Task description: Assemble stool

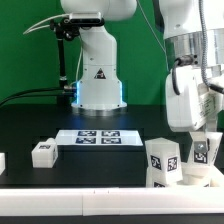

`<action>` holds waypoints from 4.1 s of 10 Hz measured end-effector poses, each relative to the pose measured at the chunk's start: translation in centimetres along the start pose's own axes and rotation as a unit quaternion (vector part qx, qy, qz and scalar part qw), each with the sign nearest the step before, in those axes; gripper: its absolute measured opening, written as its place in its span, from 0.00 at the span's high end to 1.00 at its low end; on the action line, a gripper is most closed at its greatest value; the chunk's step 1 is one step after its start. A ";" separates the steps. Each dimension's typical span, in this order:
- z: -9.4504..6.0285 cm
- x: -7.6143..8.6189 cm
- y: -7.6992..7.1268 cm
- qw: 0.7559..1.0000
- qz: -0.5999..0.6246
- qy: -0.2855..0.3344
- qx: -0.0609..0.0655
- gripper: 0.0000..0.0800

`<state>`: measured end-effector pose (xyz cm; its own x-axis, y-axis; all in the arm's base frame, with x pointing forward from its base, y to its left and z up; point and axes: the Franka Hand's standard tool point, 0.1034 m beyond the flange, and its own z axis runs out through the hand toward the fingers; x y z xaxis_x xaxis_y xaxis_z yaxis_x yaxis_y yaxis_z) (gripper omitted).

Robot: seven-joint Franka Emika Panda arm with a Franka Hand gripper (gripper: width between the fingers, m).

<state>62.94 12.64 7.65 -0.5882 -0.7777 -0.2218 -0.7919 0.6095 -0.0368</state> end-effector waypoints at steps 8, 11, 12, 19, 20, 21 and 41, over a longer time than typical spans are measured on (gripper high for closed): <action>-1.0 -0.8 0.7 0.987 -0.159 -0.017 -0.009 0.22; -3.0 -1.8 0.1 0.946 -0.323 -0.029 0.003 0.19; -2.9 -2.1 0.4 0.932 -0.361 -0.022 0.007 0.19; -2.4 -0.2 -0.5 0.660 -0.751 0.016 -0.018 0.19; -2.4 -0.1 -0.7 0.634 -0.773 0.017 -0.018 0.19; -2.4 0.0 -0.8 0.615 -0.788 0.020 -0.020 0.19; -2.4 -0.9 -0.8 0.128 -0.985 0.045 -0.107 0.19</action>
Offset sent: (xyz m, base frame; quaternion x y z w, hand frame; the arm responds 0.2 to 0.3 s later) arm 0.0000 0.0000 0.0000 0.0000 0.0000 0.1296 0.9916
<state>63.72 12.49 10.25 0.7959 0.6048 0.0256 0.6004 -0.7941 0.0946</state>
